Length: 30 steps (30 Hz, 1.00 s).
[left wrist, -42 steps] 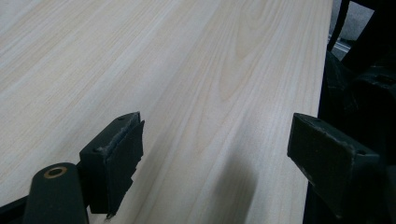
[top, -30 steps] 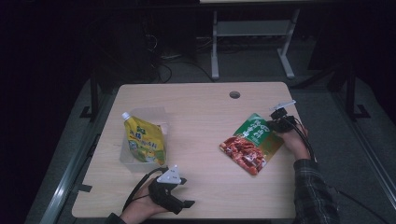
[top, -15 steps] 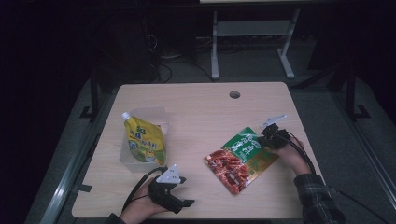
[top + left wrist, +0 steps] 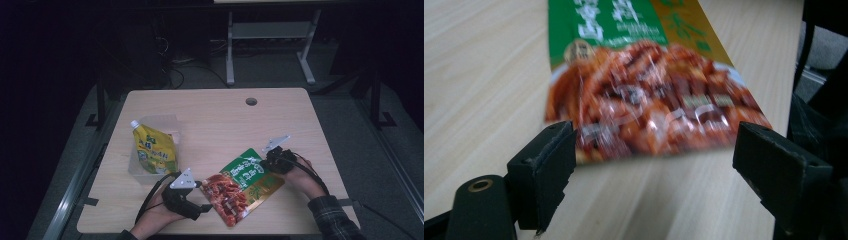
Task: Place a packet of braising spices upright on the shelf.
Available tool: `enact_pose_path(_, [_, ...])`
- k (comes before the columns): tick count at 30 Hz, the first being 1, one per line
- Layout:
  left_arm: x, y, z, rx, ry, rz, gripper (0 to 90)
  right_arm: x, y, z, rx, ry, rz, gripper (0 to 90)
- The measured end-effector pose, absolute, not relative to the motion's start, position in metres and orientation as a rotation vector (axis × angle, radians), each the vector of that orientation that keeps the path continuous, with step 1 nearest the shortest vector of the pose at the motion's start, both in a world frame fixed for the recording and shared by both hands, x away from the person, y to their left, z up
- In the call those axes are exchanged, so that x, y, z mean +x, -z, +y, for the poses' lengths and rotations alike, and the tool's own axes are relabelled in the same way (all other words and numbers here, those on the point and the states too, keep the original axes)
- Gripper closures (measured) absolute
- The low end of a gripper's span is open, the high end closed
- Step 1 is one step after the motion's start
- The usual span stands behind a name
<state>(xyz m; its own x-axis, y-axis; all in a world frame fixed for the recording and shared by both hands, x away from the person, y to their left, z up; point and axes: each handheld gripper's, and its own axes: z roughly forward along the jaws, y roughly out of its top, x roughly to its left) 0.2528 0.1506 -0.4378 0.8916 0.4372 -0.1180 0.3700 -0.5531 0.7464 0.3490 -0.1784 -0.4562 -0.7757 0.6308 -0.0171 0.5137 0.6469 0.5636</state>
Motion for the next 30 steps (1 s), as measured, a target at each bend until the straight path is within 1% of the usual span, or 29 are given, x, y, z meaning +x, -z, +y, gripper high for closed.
enact_pose_path(7, [0.262,0.438,0.138,2.216,-0.098,0.612,15.8,0.337,0.456,-0.169,0.891,-0.838,2.699,89.9])
enact_pose_path(8, [0.264,0.438,0.137,2.221,-0.102,0.608,15.8,0.336,0.454,-0.170,0.898,-0.861,2.689,87.8])
enact_pose_path(13, [0.272,0.438,0.125,2.235,-0.105,0.607,14.8,0.323,0.441,-0.179,0.944,-0.954,2.624,67.6])
enact_pose_path(15, [0.276,0.440,0.122,2.236,-0.103,0.615,14.8,0.317,0.438,-0.183,0.952,-0.976,2.596,61.5])
enact_pose_path(17, [0.281,0.442,0.119,2.246,-0.105,0.620,14.7,0.310,0.437,-0.188,0.984,-1.009,2.581,50.0])
enact_pose_path(20, [0.288,0.447,0.112,2.271,-0.102,0.617,14.5,0.299,0.440,-0.196,1.032,-1.033,2.570,40.2])
enact_pose_path(24, [0.298,0.455,0.101,2.316,-0.102,0.608,14.2,0.285,0.445,-0.203,1.048,-1.026,2.569,34.3])
enact_pose_path(30, [0.309,0.464,0.093,2.344,-0.084,0.609,14.2,0.269,0.447,-0.211,1.043,-1.013,2.564,30.7])
